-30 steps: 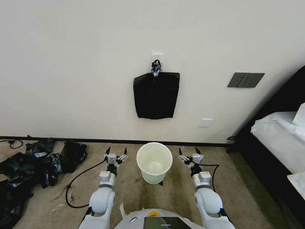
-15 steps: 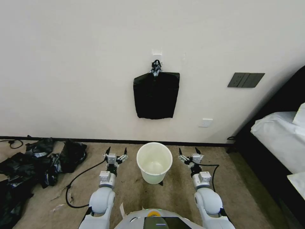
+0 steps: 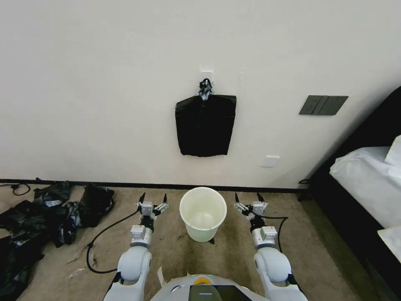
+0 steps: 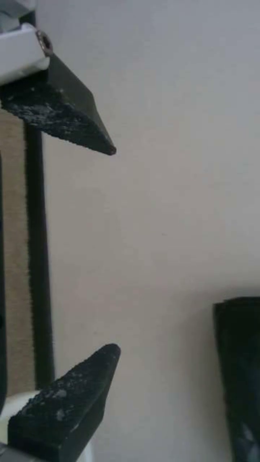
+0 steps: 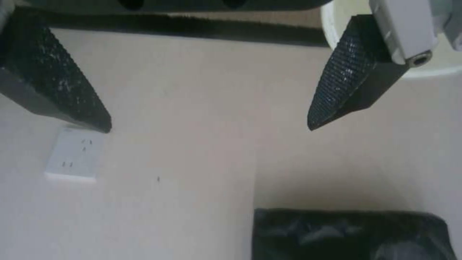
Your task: Place a trash bag onto the trash bin.
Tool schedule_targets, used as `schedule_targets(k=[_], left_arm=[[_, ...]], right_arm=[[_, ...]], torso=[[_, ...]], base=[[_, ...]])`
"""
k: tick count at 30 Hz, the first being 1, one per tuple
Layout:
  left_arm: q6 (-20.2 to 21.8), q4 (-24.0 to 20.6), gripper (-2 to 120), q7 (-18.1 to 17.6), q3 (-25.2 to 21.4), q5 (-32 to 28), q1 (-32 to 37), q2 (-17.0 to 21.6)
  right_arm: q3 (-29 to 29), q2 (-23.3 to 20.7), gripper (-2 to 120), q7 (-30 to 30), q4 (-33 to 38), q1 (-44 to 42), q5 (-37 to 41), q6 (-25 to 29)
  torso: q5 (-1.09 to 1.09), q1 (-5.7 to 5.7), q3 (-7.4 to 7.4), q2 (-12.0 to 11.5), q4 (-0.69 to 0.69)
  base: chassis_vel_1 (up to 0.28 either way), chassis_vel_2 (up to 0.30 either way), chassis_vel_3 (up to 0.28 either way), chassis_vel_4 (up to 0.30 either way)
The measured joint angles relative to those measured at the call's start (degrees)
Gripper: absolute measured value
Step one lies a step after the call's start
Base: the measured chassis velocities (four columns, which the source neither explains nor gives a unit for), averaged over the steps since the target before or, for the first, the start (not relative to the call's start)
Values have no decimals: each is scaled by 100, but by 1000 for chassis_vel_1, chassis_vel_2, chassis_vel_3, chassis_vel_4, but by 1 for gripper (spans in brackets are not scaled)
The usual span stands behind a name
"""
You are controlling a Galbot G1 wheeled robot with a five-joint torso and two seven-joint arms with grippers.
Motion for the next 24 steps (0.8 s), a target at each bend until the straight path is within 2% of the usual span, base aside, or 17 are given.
schedule_targets(k=[1,3,4,6,7,8,9,11,12,13,15,21,24], left_arm=[[-61,-20,100,-54,44,-43,6,36],[-356,-170,100,-257,294,-221,0,173],[-356,-170,100,-257,294,-221,0,173],[-822,-398,100,-574,648,-476,-3,392],[-1004,-496,100,-672,735,-381,44,538],[-1004,-496,100,-672,735,-381,44,538],[-1097,-540,100,-723,750,-295,90,630],[-1167,-576,100,-760,739,-227,151,701],[-1172,-590,100,-766,706,-216,181,713],[-1172,-590,100,-766,706,-216,181,713],[-1175,-592,100,-779,639,-202,232,710],[-1175,-668,100,-792,483,-223,314,667],[-1197,-669,100,-784,416,-233,368,655]], right_arm=[[-1,1,100,35,29,-29,-7,47],[-102,63,100,146,225,-119,-47,293],[-102,63,100,146,225,-119,-47,293],[-251,167,100,355,574,-299,-122,730],[-311,210,100,440,724,-367,-151,919],[-311,210,100,440,724,-367,-151,919],[-302,224,100,480,877,-454,-160,1034],[-253,223,100,505,1019,-558,-163,1104],[-255,225,100,506,1034,-557,-166,1104],[-255,225,100,506,1034,-557,-166,1104],[-272,199,100,507,1010,-528,-166,1076],[-323,82,100,507,847,-453,-144,1029],[-490,7,100,464,709,-311,150,981]], torso=[[-2,0,1,-1,4],[-2,0,1,0,1],[-2,0,1,0,1],[-2,0,1,0,-2],[-4,0,1,0,-4],[-4,0,1,0,-4],[2,0,0,0,2],[-7,0,0,0,-2],[2,0,0,0,0],[2,0,0,0,0],[-4,0,0,0,0],[0,0,0,0,0],[-1,0,0,0,-1]], base=[[0,0,0,0],[0,0,0,0],[0,0,0,0],[0,0,0,0],[0,0,0,0],[0,0,0,0],[0,0,0,0],[0,0,0,0],[0,0,0,0],[0,0,0,0],[0,0,0,0],[0,0,0,0],[0,0,0,0]])
